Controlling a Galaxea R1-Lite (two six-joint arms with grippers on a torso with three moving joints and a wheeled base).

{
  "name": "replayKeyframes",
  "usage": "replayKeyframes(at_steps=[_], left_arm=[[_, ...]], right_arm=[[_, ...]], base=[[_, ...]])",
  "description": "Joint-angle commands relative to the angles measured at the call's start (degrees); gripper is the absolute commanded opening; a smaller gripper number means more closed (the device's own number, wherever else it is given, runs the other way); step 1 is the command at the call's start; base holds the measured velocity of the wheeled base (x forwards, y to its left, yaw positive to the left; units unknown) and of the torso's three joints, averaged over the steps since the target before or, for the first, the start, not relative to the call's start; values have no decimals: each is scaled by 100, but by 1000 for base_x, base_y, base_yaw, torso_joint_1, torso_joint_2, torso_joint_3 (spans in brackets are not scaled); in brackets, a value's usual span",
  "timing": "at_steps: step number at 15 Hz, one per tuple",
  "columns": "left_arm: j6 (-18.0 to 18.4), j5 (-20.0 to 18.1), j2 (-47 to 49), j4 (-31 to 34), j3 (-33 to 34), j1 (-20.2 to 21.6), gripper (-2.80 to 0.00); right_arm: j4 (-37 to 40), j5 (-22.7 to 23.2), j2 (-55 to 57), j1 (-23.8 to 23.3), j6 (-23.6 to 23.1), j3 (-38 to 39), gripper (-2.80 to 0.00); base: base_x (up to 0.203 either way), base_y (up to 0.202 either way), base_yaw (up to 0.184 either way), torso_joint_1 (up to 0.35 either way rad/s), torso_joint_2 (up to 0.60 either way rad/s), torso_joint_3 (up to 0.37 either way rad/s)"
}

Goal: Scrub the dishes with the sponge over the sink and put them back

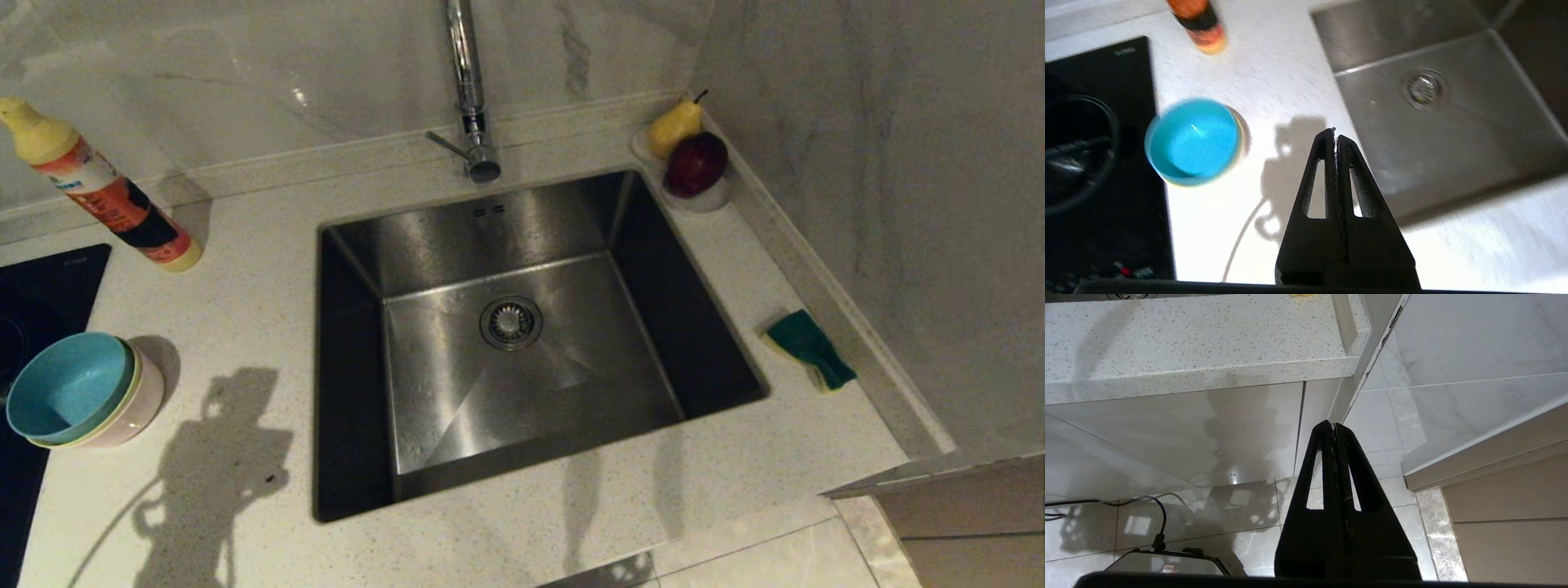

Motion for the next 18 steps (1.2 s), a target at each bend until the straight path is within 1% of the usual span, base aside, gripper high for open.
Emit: replayKeyframes(at_steps=[1,3,4,6,9,11,12,13,14,15,17,18], left_arm=[[-18,6,-1107,-19,731,-324,-280],[-132,101,-1512,-43,1212,-562,-280],[-237,172,-1747,-88,1558,-659,-280],[-410,283,-2258,-121,1982,-816,-280],[-458,328,-2975,-104,2766,-877,-280],[-510,367,-3025,-337,3261,-884,-280],[-640,486,-3032,-389,3295,-885,-280],[-781,694,-3032,-400,3317,-885,-280],[-822,998,-3032,-408,3353,-885,-280],[-791,1287,-3032,-467,3459,-885,-280],[-663,1323,-3023,-826,3581,-885,-280],[-653,1323,-3023,-825,3581,-885,-280]], right_arm=[[9,2,-1,1,-4,0,-280],[0,2,-1,1,-4,0,-280],[0,2,-1,1,-4,0,-280],[0,2,-1,1,-4,0,-280],[8,2,-1,1,-4,0,-280],[0,2,-1,1,-4,0,-280],[0,2,-1,1,-12,0,-280],[0,2,-1,1,-4,0,-280],[0,2,-1,1,-4,0,-280],[0,2,-1,1,-4,0,-280],[1,2,-1,1,-4,0,-280],[0,2,-1,1,-4,0,-280]], base=[[0,0,0,0,0,0],[0,0,0,0,0,0],[0,0,0,0,0,0],[0,0,0,0,0,0],[0,0,0,0,0,0],[0,0,0,0,0,0],[0,0,0,0,0,0],[0,0,0,0,0,0],[0,0,0,0,0,0],[0,0,0,0,0,0],[0,0,0,0,0,0],[0,0,0,0,0,0]])
